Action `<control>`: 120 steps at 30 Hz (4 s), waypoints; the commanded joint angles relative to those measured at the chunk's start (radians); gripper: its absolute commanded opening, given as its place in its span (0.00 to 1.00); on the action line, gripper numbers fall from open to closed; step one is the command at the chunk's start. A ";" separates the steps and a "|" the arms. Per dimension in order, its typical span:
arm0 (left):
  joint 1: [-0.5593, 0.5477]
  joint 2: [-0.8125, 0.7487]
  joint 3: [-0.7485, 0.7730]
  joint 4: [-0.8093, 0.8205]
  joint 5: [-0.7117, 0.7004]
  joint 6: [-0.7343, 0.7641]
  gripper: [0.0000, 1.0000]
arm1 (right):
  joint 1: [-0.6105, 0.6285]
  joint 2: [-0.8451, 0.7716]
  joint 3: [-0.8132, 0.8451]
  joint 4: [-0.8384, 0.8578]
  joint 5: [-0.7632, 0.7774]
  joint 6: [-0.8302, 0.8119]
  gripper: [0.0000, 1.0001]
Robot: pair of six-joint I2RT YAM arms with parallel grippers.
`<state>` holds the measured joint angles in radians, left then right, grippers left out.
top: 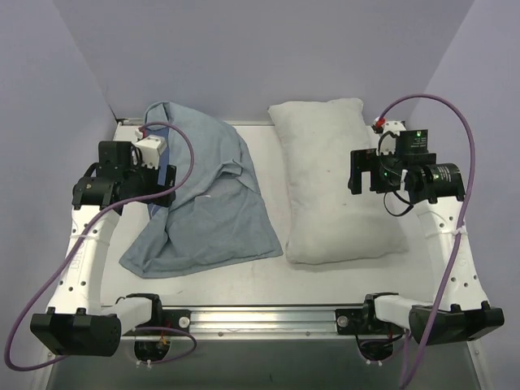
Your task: Put the pillow into the pillowcase
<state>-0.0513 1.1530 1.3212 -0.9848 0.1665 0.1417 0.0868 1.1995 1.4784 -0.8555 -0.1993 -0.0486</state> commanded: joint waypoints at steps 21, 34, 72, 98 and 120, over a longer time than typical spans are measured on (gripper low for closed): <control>0.166 0.508 0.177 0.149 0.142 0.276 0.89 | 0.519 0.563 0.163 0.069 -0.161 -0.037 0.78; 0.206 0.977 0.392 0.295 0.007 0.110 0.64 | 0.623 1.018 0.333 0.076 -0.155 -0.007 0.53; 0.318 0.631 0.075 0.078 0.260 0.432 0.65 | 0.510 1.190 0.661 -0.008 -0.281 0.012 0.61; 0.255 0.646 -0.051 0.029 -0.054 0.584 0.47 | 0.484 1.322 0.746 0.003 -0.224 0.013 0.57; 0.545 0.332 -0.359 -0.143 -0.218 0.828 0.00 | 0.410 1.335 0.760 0.004 -0.118 -0.010 0.51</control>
<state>0.4633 1.5070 1.0367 -1.0698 0.0395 0.8558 0.5278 2.4989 2.2257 -0.8078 -0.3943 -0.0372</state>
